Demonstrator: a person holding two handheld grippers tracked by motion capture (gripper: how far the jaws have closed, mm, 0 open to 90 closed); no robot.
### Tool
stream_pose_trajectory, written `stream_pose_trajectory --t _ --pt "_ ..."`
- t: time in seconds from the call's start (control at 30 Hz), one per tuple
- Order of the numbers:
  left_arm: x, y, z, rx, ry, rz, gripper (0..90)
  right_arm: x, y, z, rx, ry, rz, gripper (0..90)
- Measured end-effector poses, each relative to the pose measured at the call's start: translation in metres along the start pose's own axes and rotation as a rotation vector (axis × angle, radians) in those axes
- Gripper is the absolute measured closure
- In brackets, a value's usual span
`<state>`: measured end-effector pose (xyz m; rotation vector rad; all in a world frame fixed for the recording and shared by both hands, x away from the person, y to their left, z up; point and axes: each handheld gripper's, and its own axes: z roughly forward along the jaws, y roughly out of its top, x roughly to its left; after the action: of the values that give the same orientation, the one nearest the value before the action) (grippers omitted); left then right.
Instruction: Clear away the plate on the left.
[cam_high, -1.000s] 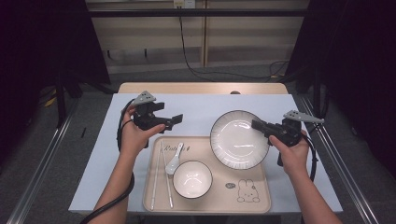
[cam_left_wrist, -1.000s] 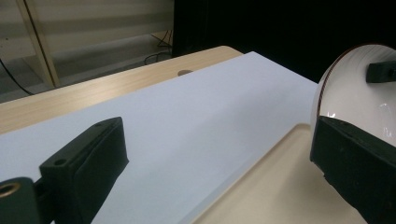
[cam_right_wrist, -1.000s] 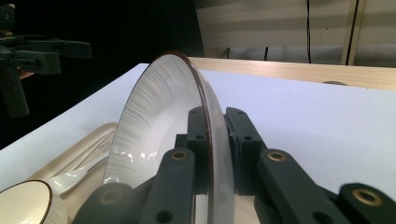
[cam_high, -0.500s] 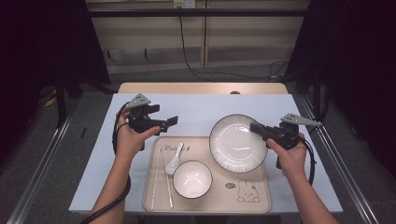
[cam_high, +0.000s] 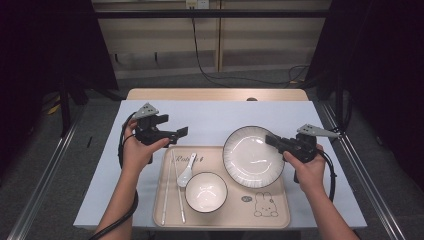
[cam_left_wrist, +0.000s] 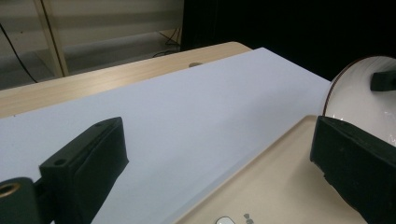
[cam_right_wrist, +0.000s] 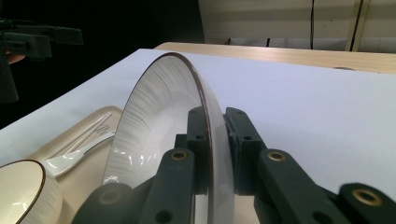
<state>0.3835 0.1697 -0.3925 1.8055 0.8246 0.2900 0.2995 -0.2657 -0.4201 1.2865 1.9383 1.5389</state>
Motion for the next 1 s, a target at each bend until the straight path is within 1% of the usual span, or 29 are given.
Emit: stream_pose_trajectory --t 0.07,0.1,0.17,0.2,0.23,0.3,0.37,0.4,0.47,0.5,0.57,0.67,0.73,0.83,0.87,0.93,1.0 --pt "0.001 -0.001 -0.001 0.007 0.007 0.004 3.4 0.0 -0.002 0.002 0.001 0.003 0.007 81.7" --pt "0.001 -0.001 -0.001 0.002 -0.003 0.001 3.4 0.001 -0.003 0.002 0.0 0.007 0.012 81.7" --pt "0.001 -0.001 -0.002 0.004 0.007 0.002 3.4 0.001 -0.005 0.004 0.011 0.005 0.006 81.7" --pt "0.002 -0.001 -0.003 -0.004 0.003 -0.005 3.4 0.001 -0.005 0.005 0.013 0.003 0.007 81.7" --pt "0.001 -0.001 -0.003 -0.006 0.013 -0.005 3.4 0.002 -0.006 0.005 0.014 0.005 0.005 81.7" --pt "0.003 0.0 -0.004 -0.001 0.016 0.003 3.4 0.003 -0.006 0.006 0.018 0.001 0.0 81.7" --pt "0.003 -0.001 -0.004 0.0 0.008 0.003 3.4 0.002 -0.007 0.006 0.017 0.0 0.005 81.7" --pt "0.003 -0.002 -0.004 0.002 0.01 0.0 3.4 0.002 -0.007 0.007 0.016 0.003 0.012 81.7" --pt "0.003 -0.002 -0.004 0.006 0.018 0.004 3.4 0.001 -0.008 0.006 0.017 -0.006 0.005 81.7" --pt "0.004 -0.003 -0.003 0.002 0.012 -0.003 3.4 0.001 -0.008 0.007 0.018 -0.006 0.005 81.7" --pt "0.004 -0.003 -0.003 0.003 0.022 0.001 3.4 0.001 -0.009 0.006 0.026 -0.008 0.003 81.6" --pt "0.004 -0.003 -0.003 0.008 0.025 0.004 3.4 0.001 -0.01 0.007 0.031 -0.01 0.004 81.7" --pt "0.003 -0.003 -0.003 0.003 0.023 0.001 3.4 0.001 -0.011 0.007 0.027 -0.006 0.011 81.7" --pt "0.005 -0.004 -0.003 0.0 0.018 0.003 3.4 0.001 -0.011 0.007 0.03 -0.008 0.007 81.7" --pt "0.004 -0.004 -0.002 0.001 0.018 -0.005 3.4 0.001 -0.011 0.007 0.029 -0.009 0.008 81.7" --pt "0.005 -0.005 -0.002 0.011 0.014 -0.001 3.4 0.001 -0.012 0.008 0.025 -0.013 0.005 81.6" --pt "0.004 -0.005 -0.002 0.014 0.021 0.002 3.4 0.001 -0.012 0.008 0.025 -0.01 0.007 81.7"
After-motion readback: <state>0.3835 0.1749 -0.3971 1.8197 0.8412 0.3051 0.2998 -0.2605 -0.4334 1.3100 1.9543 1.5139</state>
